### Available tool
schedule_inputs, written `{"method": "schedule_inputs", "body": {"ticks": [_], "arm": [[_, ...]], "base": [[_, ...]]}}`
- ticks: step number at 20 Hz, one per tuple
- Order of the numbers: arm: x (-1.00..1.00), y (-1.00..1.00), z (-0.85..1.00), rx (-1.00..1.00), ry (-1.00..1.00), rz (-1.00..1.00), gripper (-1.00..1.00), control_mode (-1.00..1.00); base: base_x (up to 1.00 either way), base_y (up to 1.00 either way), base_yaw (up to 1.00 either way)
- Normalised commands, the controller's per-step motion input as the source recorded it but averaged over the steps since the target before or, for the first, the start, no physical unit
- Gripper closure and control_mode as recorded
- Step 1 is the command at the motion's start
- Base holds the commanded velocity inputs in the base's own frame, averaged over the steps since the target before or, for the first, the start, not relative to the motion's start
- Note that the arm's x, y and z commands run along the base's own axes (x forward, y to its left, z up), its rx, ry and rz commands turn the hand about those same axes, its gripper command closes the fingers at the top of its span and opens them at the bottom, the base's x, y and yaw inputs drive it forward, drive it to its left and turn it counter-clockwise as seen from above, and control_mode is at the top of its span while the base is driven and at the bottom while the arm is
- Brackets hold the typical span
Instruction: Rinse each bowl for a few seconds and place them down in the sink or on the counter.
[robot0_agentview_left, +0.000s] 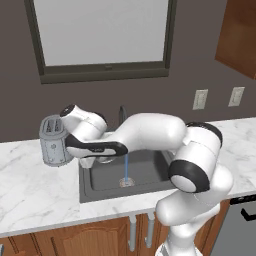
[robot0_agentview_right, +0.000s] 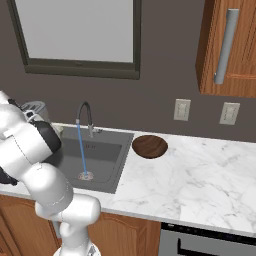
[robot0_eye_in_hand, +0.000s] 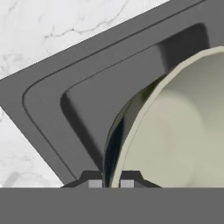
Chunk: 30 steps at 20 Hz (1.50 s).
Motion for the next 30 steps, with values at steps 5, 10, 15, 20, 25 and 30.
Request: {"method": "schedule_inputs", "body": {"ticks": [5, 10, 15, 20, 25, 30], "arm": [[-0.23, 0.53, 0.0, 0.0, 0.0, 0.04, 1.0, -1.0], [-0.08, 0.46, 0.0, 0.0, 0.0, 0.03, 1.0, -1.0], [-0.06, 0.41, -0.01, 0.01, 0.01, 0.01, 1.0, -1.0], [0.0, 0.41, -0.06, 0.0, 0.04, 0.0, 1.0, -1.0], [-0.01, 0.43, -0.13, 0.0, 0.03, 0.0, 1.0, -1.0], [-0.07, 0.46, -0.22, 0.0, 0.0, 0.0, 1.0, -1.0]], "base": [[0.0, 0.0, 0.0], [0.0, 0.0, 0.0], [0.0, 0.0, 0.0], [0.0, 0.0, 0.0], [0.0, 0.0, 0.0], [0.0, 0.0, 0.0]]}}
